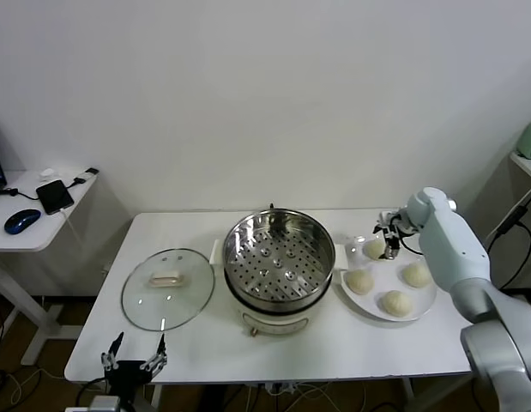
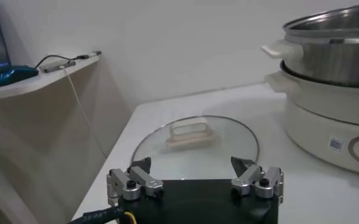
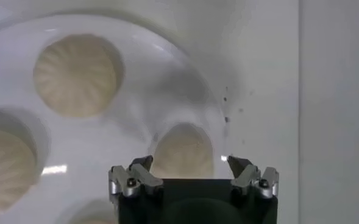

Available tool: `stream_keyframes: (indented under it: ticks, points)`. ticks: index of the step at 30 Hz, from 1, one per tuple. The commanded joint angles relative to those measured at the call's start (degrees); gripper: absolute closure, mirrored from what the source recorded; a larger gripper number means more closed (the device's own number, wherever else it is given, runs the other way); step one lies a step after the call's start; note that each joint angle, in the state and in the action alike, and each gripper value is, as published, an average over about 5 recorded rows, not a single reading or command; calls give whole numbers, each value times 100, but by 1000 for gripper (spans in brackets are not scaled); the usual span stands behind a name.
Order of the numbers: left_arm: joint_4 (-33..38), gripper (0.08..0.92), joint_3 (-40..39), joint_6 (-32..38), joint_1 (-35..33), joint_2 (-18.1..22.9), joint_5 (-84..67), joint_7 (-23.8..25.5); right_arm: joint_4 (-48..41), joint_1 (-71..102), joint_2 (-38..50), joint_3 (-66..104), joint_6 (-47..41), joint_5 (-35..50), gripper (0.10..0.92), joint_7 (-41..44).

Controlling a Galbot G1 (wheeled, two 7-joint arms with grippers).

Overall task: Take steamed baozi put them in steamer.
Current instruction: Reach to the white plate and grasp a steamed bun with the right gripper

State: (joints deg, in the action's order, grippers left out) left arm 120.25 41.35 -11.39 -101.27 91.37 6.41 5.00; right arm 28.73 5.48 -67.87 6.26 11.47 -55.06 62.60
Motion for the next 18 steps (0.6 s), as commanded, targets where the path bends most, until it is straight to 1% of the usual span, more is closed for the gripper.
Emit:
stream_keyframes:
  ticks: [1, 18]
  points:
    - [-19, 177, 3, 0, -4, -10, -3, 1, -215, -46, -143, 51, 9, -320, 203, -189]
    - [-48, 177, -33, -20, 38, -15, 15, 9, -277, -23, -123, 113, -51, -315, 204, -125]
